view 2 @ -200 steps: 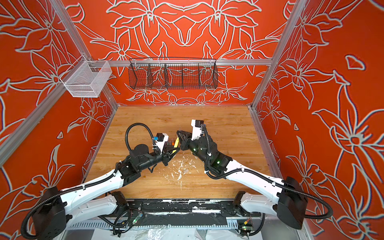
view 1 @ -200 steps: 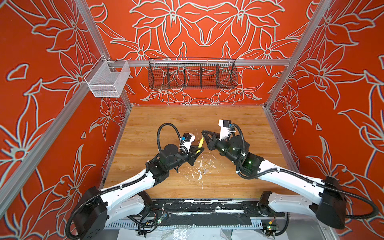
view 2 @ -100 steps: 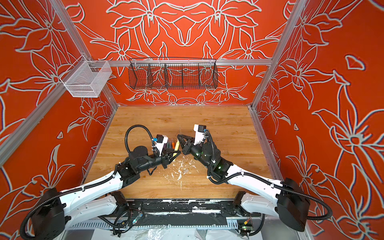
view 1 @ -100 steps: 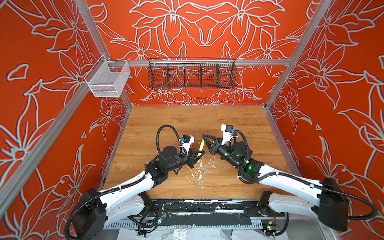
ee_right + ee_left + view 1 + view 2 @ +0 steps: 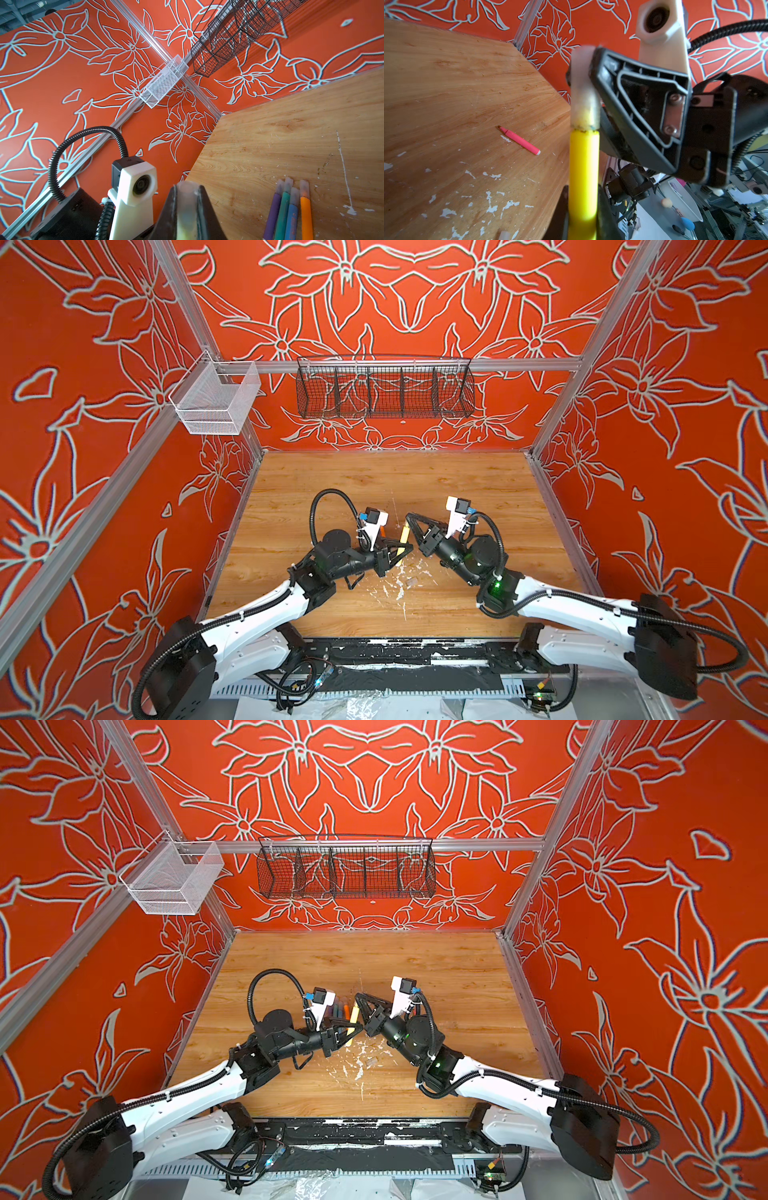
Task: Insert the pens into the pen caps
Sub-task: 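Lower the cap onto the highlighter tip held by the left gripper, then press the cap down with the right gripper, then open and release it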
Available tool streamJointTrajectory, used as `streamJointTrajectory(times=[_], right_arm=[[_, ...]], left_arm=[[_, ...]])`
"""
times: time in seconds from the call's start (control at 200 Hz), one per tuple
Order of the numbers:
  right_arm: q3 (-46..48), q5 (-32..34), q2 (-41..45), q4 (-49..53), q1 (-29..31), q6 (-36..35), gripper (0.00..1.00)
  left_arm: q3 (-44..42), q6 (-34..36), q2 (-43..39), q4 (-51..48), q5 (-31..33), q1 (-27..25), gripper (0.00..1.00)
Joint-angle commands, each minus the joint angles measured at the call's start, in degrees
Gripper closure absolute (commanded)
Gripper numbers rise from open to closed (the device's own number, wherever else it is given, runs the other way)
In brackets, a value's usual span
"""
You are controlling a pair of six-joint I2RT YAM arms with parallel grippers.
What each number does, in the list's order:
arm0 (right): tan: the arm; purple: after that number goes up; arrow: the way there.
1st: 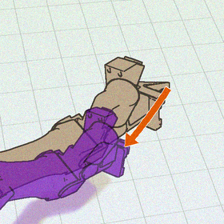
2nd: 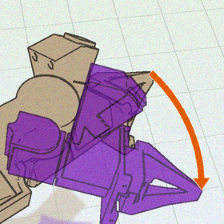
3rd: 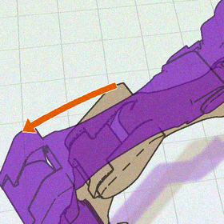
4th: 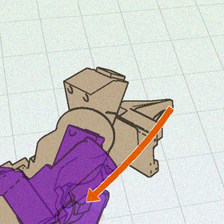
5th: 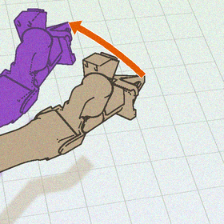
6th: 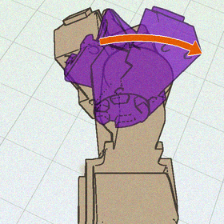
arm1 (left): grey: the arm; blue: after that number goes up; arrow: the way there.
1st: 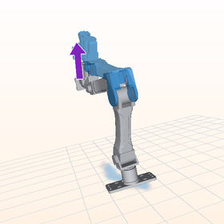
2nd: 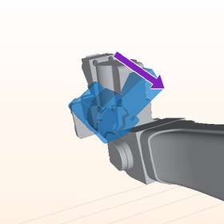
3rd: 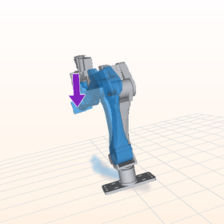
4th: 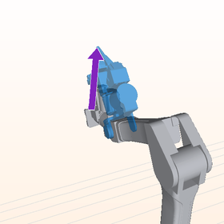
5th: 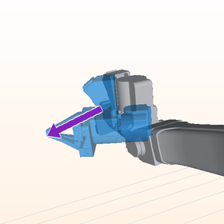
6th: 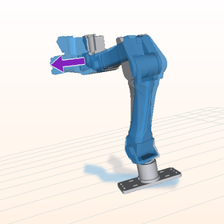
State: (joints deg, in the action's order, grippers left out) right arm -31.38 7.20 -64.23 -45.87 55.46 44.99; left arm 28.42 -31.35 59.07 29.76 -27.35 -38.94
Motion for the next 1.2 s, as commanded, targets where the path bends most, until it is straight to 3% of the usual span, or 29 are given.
streamJointTrajectory(times=[0.0,0.195,0.28,0.495,0.656,0.736,0.936,1.196], right_arm=[[2.43,-5.53,0.5,2.74,2.78,-0.28,1.0],[3.14,-5.1,2.19,5.09,3.5,-0.65,1.0],[3.07,-5.09,3.0,6.18,3.86,-0.92,0.94],[1.87,-4.51,7.37,11.59,4.22,-2.34,0.66],[-0.59,-0.24,12.88,21.51,4.18,-5.02,0.35],[-2.26,0.18,14.62,24.56,3.95,-7.07,0.28],[-11.69,1.65,12.41,34.87,2.87,-10.21,0.28],[-20.5,-6.35,2.88,36.72,-1.45,-8.67,0.38]], left_arm=[[0.94,-1.88,0.17,8.56,0.37,1.41,1.0],[0.34,-0.93,-0.57,8.83,0.63,1.5,1.0],[-0.22,0.49,-1.19,9.44,0.55,1.46,1.0],[-1.59,4.57,-2.05,10.03,0.6,1.41,1.0],[-1.48,6.78,-2.03,9.45,0.02,1.36,1.0],[-1.35,7.32,-1.9,9.27,-0.48,1.39,1.0],[-0.81,9.04,-1.43,8.5,-1.6,1.17,1.0],[-0.17,10.57,-0.93,7.42,-2.18,0.75,1.0]])
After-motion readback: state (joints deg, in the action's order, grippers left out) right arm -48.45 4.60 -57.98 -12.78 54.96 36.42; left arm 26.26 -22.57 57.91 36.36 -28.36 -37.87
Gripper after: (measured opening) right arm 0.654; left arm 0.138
